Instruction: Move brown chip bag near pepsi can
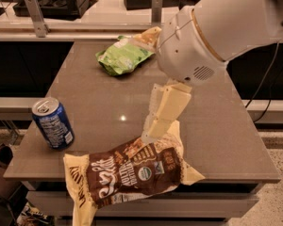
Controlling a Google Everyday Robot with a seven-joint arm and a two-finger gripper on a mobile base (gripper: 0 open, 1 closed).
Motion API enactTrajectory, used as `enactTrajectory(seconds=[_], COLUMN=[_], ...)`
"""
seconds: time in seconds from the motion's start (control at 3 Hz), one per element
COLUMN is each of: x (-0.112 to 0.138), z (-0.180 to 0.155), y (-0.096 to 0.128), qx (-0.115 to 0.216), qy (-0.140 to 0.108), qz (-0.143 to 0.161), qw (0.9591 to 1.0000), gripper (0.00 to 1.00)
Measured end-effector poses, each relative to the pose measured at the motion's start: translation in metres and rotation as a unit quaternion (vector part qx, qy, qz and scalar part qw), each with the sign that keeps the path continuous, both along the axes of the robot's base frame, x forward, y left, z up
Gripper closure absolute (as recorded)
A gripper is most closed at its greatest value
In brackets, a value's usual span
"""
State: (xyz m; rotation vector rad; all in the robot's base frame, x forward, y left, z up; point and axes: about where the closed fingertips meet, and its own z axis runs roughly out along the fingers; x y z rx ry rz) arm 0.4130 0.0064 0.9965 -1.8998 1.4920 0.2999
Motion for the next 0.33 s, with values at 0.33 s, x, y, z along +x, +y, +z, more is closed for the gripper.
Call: enactTrajectory(seconds=[0.33], x=[0.0000], z=[0.0000], y=[0.0000], qx=[0.000], qy=[0.000], qz=[0.000], qw=[1.0000], gripper=[0.00])
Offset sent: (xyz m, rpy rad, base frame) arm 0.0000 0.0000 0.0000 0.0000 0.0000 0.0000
